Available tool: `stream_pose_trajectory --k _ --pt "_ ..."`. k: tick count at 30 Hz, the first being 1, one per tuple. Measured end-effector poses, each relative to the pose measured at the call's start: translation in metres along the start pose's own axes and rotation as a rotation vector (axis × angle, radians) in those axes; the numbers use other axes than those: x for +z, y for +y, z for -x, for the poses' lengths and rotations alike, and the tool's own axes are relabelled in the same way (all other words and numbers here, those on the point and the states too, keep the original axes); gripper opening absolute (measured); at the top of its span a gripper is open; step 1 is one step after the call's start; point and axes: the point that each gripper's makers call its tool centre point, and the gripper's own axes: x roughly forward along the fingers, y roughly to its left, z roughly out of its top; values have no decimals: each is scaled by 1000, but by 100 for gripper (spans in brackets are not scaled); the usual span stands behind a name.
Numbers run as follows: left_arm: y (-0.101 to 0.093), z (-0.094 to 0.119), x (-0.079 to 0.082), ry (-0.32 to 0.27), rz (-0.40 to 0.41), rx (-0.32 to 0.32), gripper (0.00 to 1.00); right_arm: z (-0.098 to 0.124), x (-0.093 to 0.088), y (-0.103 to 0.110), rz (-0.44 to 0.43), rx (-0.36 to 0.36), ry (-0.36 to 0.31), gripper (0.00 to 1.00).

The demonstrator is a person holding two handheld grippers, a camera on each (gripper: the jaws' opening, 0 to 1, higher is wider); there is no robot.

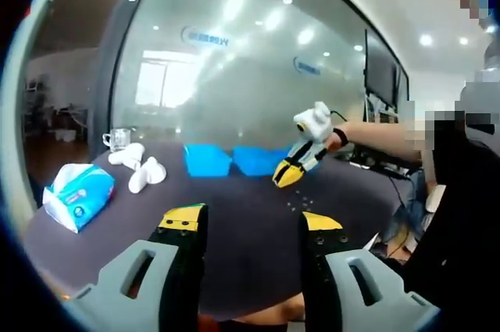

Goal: Sort the screws, nuts, and washers into the corresponding bins

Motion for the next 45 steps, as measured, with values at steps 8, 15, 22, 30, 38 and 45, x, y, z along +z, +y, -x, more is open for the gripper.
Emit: stream_pose_trajectory --k 8,15,22,30,38,45 --pt "-6 -8 5 -5 -15 -29 45 70 -3 -16 -140 -261 -207 11" --pt "-7 -13 12 -22 -24 -42 45 151 -23 -23 -241 -513 -405 11" --pt "-9 -15 22 -42 -35 -40 45 219 -44 -16 -318 -745 -550 11" --pt "-13 -20 22 -40 -38 -42 45 267 -82 12 -357 -970 -608 11" --pt "-21 -23 19 -28 -52 -63 45 291 -90 15 -396 -1068 -670 11" --pt "-22 -22 18 -29 -43 -62 45 299 -71 -13 -371 -1122 -693 11"
